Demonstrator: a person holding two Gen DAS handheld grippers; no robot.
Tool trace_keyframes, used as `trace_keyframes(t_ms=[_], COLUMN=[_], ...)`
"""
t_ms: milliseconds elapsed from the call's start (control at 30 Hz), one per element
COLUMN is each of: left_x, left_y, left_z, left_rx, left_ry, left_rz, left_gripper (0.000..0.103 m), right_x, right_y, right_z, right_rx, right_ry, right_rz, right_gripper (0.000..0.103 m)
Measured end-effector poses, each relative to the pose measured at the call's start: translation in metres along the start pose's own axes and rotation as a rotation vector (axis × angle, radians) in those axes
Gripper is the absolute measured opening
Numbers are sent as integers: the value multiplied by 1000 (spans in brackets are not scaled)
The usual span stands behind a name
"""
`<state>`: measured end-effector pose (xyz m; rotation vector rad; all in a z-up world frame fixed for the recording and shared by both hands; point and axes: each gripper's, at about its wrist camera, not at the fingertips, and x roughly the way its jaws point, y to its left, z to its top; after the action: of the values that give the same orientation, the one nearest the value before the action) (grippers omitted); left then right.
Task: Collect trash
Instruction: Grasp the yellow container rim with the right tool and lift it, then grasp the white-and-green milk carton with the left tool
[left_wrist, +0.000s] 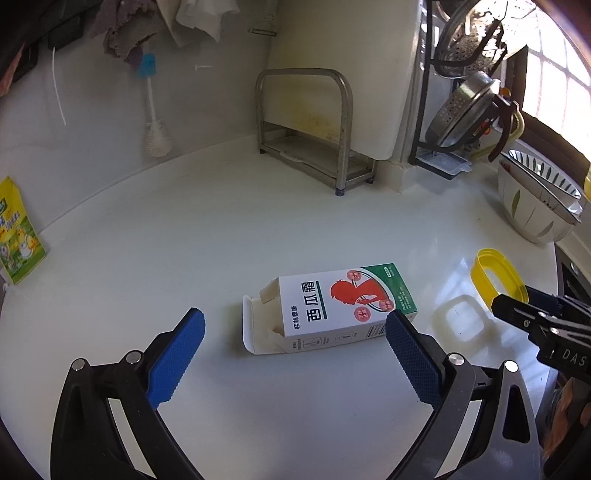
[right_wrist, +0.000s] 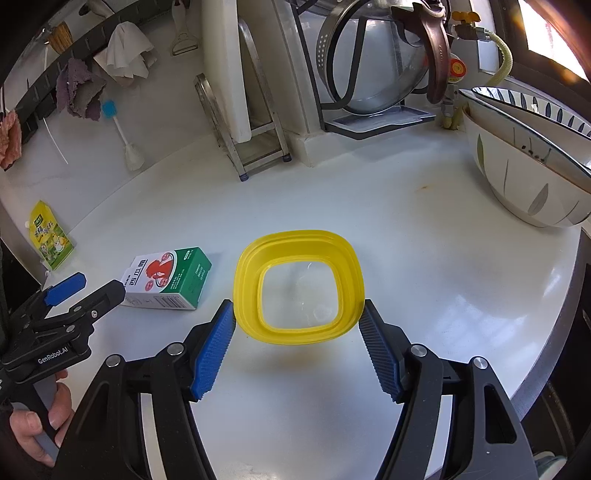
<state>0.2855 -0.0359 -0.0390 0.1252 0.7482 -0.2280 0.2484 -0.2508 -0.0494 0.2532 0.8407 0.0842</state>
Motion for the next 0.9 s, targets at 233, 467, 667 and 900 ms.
trace_keyframes(t_ms=[233,467,667,900], left_x=[7,21,33,45], left_y=[10,15,27,25], left_z=[-3,-1,11,17], left_rx=[234,427,433,469], left_ry=[-12,-15,-10,25], left_rz=[-161,-309,-443,-519], left_gripper=[96,96,96,96], right_x=[-9,-20,-18,-18], right_y=[-2,-2,10,14], right_z=[-2,-8,-10,-10], right_rx=[14,22,-5,-14], right_ry=[-6,-10,0,3], right_rz=[28,43,56,82], right_gripper=[66,66,66,66])
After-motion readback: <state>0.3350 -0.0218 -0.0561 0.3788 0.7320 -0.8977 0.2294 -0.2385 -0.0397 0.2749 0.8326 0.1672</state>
